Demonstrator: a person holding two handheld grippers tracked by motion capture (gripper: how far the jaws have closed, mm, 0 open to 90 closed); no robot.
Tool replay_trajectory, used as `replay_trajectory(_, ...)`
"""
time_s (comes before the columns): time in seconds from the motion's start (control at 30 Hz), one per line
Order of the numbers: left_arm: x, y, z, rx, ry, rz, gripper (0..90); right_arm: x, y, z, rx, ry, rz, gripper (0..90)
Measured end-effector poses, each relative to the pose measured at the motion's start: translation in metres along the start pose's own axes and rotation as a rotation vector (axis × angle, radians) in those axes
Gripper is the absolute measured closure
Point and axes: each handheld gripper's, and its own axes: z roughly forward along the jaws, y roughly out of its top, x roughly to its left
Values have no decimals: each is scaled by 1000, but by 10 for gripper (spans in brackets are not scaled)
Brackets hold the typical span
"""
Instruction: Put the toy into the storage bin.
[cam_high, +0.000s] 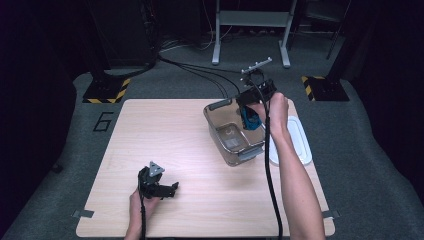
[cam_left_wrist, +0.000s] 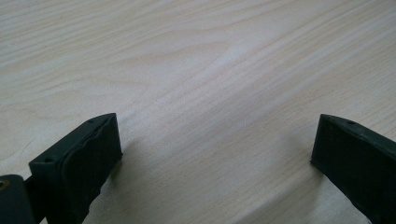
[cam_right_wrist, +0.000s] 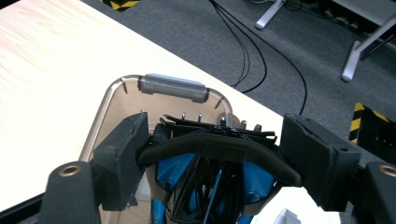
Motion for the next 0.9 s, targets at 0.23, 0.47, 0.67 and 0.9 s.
replay_trajectory(0.23,0,0,0,0,0,0,14,5,-5,11,19,21,-9,243)
replay_trajectory(0.47,0,0,0,0,1,-1,14,9,-10,19,35,37,-18,243)
replay_trajectory(0.67,0,0,0,0,0,-1,14,13,-14,28,57,49,-9,243)
replay_trajectory(0.9,0,0,0,0,1,-1,14,16,-21,35,68,61,-13,243)
